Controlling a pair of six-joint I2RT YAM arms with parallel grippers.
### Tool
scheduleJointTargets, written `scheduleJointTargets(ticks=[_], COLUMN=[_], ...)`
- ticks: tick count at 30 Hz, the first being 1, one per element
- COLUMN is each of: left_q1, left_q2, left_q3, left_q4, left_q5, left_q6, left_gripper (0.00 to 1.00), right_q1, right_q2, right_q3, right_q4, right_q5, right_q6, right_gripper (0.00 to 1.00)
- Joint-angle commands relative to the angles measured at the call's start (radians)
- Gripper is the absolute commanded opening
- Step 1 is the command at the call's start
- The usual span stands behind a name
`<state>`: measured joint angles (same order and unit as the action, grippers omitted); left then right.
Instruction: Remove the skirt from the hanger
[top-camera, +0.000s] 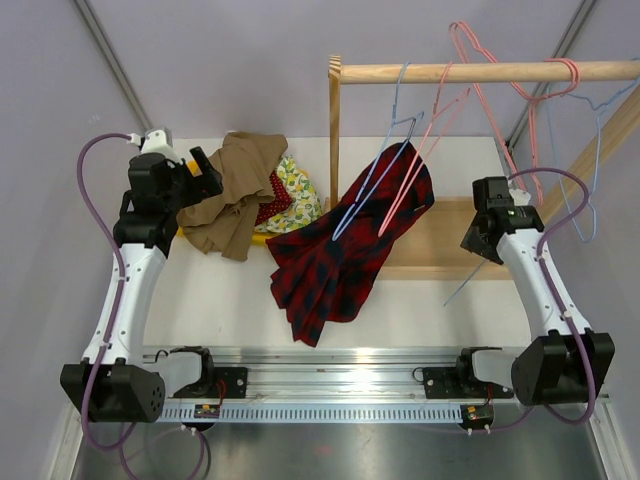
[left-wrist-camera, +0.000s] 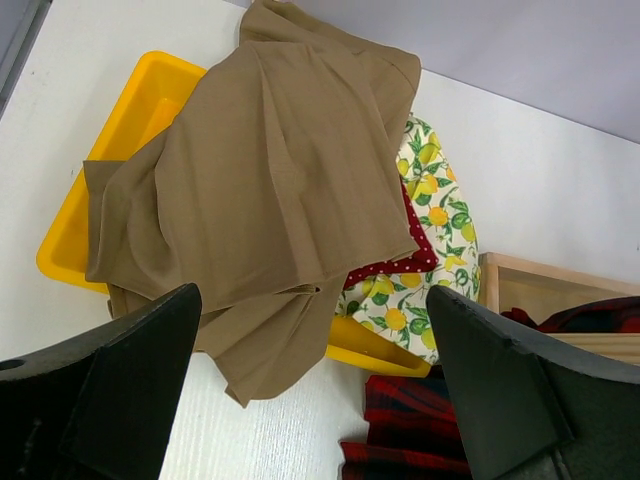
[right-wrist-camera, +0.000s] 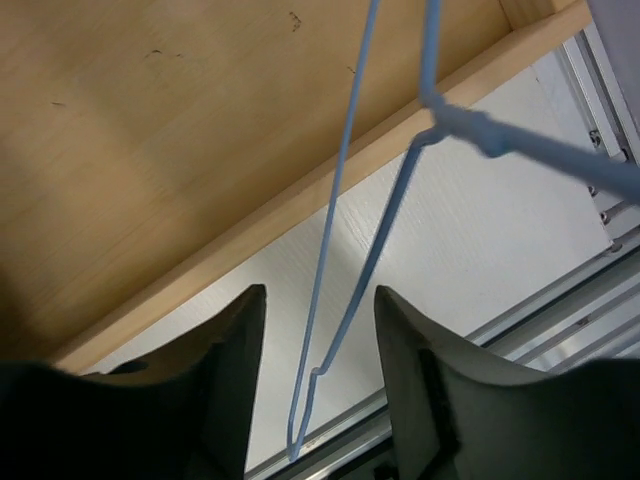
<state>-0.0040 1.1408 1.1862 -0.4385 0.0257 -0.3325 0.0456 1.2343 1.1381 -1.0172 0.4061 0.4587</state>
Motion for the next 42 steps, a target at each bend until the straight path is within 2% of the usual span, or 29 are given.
scheduleJointTargets(ticks=[1, 3, 4, 7, 9, 10, 11, 12, 21, 22, 24, 25, 26, 28, 32, 42], left_q1=[-0.002, -0.002, -0.002, -0.002, -0.002, -0.002, -0.002, -0.002, -0.002, -0.002, -0.002, -0.002, -0.002, -0.002, -0.002, -0.002], left_q2=[-0.038, -0.041, -0.039, -0.038, -0.038, -0.038, -0.036, -0.038, -0.027, -0.026, -0.026, -0.026, -0.024, -0.026, -0.024, -0.027], left_q3=[0.012, 0.012, 0.012, 0.013, 0.013, 0.013, 0.013, 0.012, 0.009, 0.009, 0.010, 0.009, 0.009, 0.007, 0.010, 0.009], left_q4=[0.049, 0.049, 0.050, 0.047, 0.049, 0.049, 0.049, 0.049, 0.049, 0.049, 0.050, 0.050, 0.049, 0.049, 0.050, 0.053], left_q5=[0.034, 0.028, 0.028, 0.029, 0.031, 0.031, 0.031, 0.031, 0.026, 0.026, 0.026, 0.026, 0.026, 0.028, 0.034, 0.042], left_q6=[-0.008, -0.007, -0.007, -0.007, -0.007, -0.007, -0.007, -0.007, -0.005, -0.005, -0.005, -0.005, -0.005, -0.005, -0.008, -0.010], left_gripper=[0.99, 0.99, 0.99, 0.99, 0.99, 0.99, 0.99, 0.99, 0.99, 0.99, 0.99, 0.99, 0.99, 0.99, 0.99, 0.99], right_q1=[-0.004, -0.003, -0.003, -0.003, -0.003, -0.003, -0.003, -0.003, -0.003, -0.003, -0.004, -0.003, -0.003, -0.003, -0.003, -0.003], right_q2=[0.036, 0.054, 0.057, 0.053, 0.042, 0.037, 0.027, 0.019, -0.013, -0.013, -0.025, -0.033, -0.053, -0.091, -0.134, -0.162], right_q3=[-0.041, -0.063, -0.086, -0.116, -0.126, -0.132, -0.132, -0.130, -0.098, -0.083, -0.066, -0.043, -0.031, 0.006, 0.064, 0.106], right_q4=[0.080, 0.104, 0.114, 0.132, 0.138, 0.141, 0.141, 0.143, 0.131, 0.121, 0.095, 0.082, 0.056, 0.029, -0.047, -0.101], right_q5=[-0.056, -0.055, -0.052, -0.044, -0.044, -0.043, -0.041, -0.043, -0.052, -0.058, -0.079, -0.076, -0.066, -0.023, 0.057, 0.089], right_q6=[0.031, 0.031, 0.029, 0.025, 0.023, 0.021, 0.020, 0.020, 0.015, 0.014, 0.009, 0.011, 0.009, 0.006, 0.002, -0.025], right_gripper=[0.51, 0.48, 0.39, 0.37, 0.32, 0.25, 0.06, 0.02, 0.00, 0.11, 0.49, 0.72, 0.78, 0.83, 0.83, 0.82])
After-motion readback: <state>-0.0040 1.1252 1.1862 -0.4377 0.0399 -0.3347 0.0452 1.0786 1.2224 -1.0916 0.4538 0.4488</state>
